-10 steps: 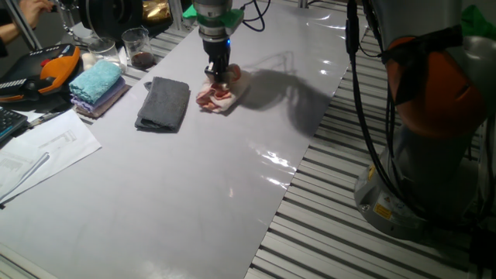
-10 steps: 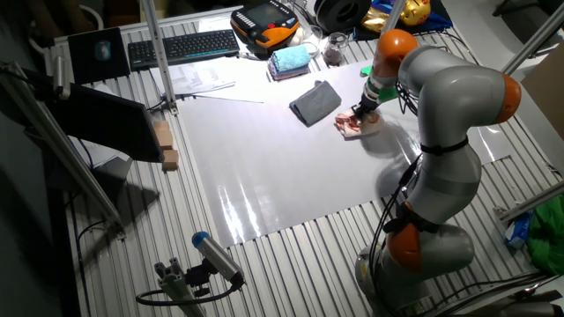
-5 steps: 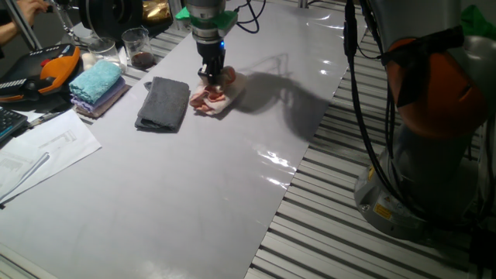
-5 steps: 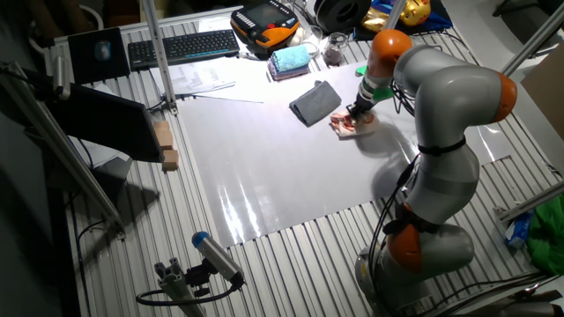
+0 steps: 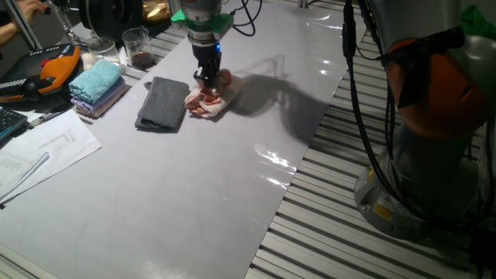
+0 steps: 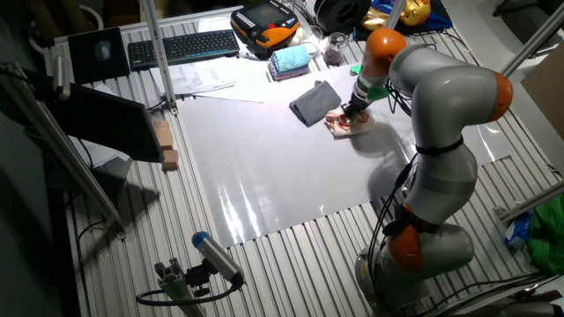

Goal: Clean the table with a cloth

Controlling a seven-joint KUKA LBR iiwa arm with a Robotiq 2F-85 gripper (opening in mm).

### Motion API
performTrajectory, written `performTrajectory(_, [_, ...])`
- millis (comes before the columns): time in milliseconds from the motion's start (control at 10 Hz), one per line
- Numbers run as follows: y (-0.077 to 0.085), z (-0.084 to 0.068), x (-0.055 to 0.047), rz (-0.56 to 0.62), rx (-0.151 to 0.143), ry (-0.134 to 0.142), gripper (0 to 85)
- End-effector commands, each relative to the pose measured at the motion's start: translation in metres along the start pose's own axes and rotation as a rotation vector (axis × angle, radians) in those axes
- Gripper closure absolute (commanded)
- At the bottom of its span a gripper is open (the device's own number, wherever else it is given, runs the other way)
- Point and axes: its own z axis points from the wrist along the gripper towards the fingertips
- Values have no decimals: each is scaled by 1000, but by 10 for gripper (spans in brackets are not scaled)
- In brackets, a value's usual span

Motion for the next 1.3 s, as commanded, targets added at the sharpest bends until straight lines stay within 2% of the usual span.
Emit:
performTrajectory(0, [1,1,-2,0,0,0,850])
performTrajectory(200, [2,1,-5,0,2,-6,850])
performTrajectory(400, [2,1,-9,-4,18,-11,850])
performTrajectory(800, [-17,-3,-13,-60,41,-10,850])
performTrajectory(1200, [-24,6,-11,-73,39,-19,850])
